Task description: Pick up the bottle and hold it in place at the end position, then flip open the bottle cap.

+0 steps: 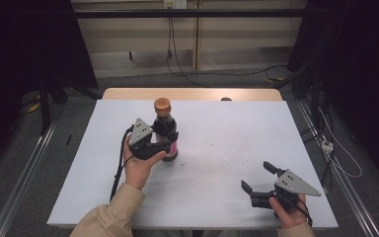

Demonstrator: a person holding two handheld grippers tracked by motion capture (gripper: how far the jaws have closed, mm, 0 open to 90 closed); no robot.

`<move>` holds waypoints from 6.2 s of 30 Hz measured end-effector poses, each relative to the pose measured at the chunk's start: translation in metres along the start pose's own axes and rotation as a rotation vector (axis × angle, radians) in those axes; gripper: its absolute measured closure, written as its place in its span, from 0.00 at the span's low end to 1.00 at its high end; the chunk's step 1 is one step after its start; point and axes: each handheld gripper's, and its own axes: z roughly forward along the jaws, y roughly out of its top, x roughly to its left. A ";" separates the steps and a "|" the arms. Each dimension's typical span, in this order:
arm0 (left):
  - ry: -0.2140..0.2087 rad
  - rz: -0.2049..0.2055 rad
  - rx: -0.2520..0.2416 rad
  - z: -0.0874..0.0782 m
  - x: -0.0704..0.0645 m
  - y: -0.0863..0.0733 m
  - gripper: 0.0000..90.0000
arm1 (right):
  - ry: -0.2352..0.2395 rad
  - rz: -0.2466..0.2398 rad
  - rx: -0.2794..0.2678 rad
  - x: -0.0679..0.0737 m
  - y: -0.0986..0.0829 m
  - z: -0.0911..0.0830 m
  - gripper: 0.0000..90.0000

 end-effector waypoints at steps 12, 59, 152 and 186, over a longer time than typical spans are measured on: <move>-0.026 0.006 0.012 0.022 -0.003 0.006 0.34 | -0.001 -0.003 -0.003 0.000 0.000 0.000 0.02; -0.078 0.023 0.020 0.083 -0.012 0.015 0.34 | -0.008 0.007 -0.008 -0.002 -0.002 -0.005 0.02; -0.166 0.033 -0.006 0.088 -0.004 0.002 0.33 | 0.035 0.056 0.066 0.008 0.018 0.058 0.03; -0.164 0.042 -0.005 0.087 -0.004 0.001 0.33 | 0.122 0.074 0.098 -0.004 0.071 0.081 0.20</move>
